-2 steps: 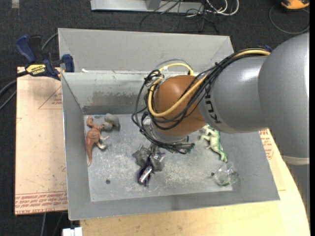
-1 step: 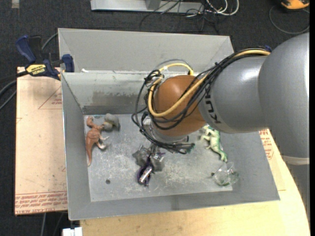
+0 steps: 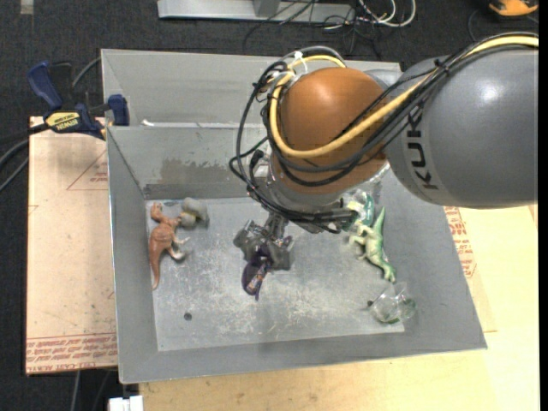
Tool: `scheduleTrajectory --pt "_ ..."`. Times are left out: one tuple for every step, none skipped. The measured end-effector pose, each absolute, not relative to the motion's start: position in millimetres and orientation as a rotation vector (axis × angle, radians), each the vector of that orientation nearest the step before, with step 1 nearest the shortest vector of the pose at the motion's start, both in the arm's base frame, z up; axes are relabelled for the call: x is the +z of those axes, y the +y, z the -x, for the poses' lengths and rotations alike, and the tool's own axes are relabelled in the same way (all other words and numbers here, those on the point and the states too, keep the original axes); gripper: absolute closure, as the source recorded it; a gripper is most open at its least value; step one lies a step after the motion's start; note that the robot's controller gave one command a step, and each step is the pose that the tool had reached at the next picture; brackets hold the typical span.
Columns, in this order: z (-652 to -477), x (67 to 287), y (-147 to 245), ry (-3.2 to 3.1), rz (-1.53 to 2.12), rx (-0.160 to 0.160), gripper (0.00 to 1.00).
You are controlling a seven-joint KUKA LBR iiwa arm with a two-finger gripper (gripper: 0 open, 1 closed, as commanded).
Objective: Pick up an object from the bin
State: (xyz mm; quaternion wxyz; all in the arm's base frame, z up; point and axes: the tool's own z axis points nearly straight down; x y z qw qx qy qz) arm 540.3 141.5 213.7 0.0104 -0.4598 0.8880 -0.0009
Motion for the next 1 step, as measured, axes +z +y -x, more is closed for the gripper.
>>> scheduleTrajectory --pt "-540.3 213.6 141.2 2.772 1.434 -0.002 1.0"
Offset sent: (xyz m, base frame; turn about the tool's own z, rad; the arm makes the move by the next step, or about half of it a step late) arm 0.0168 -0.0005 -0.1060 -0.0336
